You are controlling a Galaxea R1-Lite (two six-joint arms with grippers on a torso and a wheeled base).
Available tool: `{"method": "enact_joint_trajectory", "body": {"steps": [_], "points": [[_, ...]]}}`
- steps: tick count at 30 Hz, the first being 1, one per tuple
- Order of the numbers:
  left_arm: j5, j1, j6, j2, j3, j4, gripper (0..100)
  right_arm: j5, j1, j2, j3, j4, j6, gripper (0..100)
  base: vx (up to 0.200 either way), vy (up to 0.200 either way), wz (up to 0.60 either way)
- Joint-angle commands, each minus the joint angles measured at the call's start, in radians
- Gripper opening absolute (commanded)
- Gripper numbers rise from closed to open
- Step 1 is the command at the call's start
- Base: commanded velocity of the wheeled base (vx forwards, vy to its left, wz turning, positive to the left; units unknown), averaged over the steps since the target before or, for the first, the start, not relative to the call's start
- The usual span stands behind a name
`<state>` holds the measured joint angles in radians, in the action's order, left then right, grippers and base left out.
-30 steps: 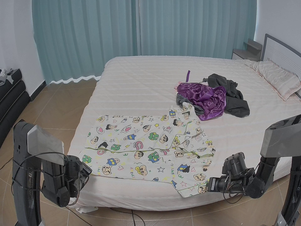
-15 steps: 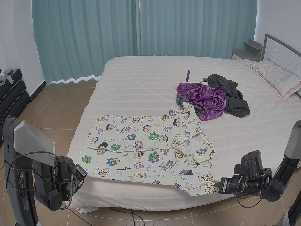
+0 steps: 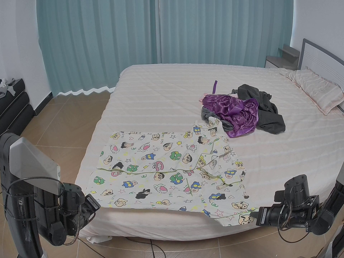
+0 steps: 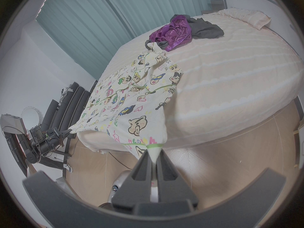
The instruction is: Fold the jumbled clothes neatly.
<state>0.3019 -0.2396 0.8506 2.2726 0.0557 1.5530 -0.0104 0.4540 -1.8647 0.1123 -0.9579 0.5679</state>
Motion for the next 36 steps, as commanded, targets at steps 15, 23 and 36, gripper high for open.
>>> {"method": "enact_joint_trajectory", "body": {"steps": [15, 23, 36], "points": [[-0.003, 0.003, -0.004, -0.021, -0.053, 0.018, 0, 0.006, 0.029, 0.064, -0.068, -0.01, 0.001, 0, 0.0, 0.0, 0.0], [-0.073, 0.063, -0.062, -0.011, -0.05, 0.018, 0, 0.004, 0.029, 0.061, -0.059, -0.012, 0.003, 0, 0.0, 0.0, 0.0], [-0.228, 0.166, -0.143, 0.002, -0.053, 0.018, 0, 0.003, 0.029, 0.081, -0.069, -0.013, 0.003, 0, 0.0, 0.0, 0.0]]}}
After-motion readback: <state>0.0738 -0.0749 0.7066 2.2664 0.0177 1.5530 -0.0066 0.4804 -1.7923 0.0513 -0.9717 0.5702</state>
